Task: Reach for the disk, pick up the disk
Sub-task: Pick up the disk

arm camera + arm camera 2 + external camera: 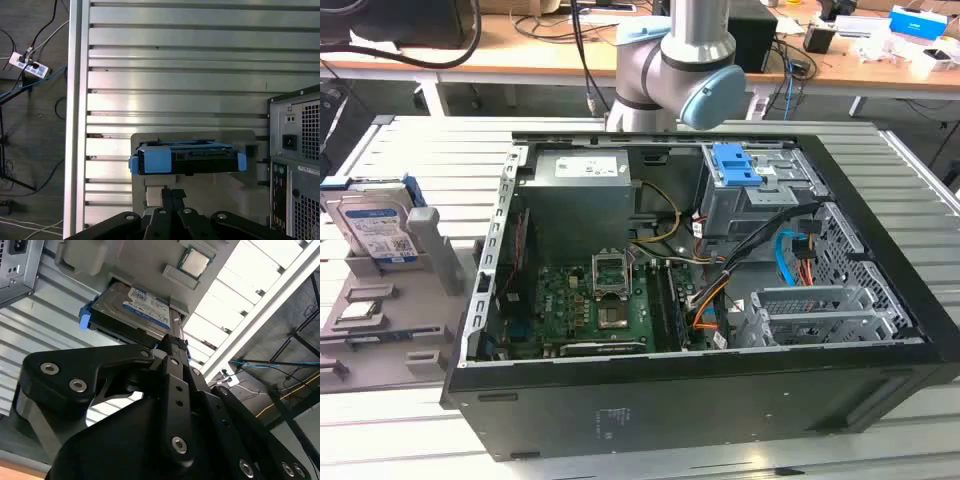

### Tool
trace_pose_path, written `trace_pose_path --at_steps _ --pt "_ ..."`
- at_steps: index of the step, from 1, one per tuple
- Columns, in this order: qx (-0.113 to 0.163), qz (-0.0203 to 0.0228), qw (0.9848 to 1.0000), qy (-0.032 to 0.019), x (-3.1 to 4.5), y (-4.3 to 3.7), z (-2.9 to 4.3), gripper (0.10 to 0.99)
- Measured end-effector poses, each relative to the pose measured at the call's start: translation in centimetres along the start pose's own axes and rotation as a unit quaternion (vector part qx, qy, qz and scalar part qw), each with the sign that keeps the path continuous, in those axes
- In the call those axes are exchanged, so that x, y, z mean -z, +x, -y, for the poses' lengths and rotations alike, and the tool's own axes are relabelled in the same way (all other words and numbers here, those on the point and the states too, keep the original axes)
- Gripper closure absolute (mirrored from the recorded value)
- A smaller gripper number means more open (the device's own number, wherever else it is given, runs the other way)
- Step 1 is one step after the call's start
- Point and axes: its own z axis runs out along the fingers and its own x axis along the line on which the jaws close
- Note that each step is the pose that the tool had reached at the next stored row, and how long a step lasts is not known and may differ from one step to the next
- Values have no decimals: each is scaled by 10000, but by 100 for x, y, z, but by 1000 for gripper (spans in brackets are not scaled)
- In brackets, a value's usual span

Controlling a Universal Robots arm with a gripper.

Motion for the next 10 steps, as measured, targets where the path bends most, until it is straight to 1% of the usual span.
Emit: trace_pose_path --at_steps 1,2,3,5,7,8,10 --pt "62 -2 10000 0 0 0 0 980" --pt "248 -9 9997 0 0 1 0 980" --pt "397 -15 9992 0 0 0 0 980" --pt "567 -21 9984 0 0 0 0 980" --pt "930 -35 9957 0 0 0 0 980" --pt "1178 -45 9930 0 0 0 0 980" --pt "1449 -55 9894 1 0 0 0 980"
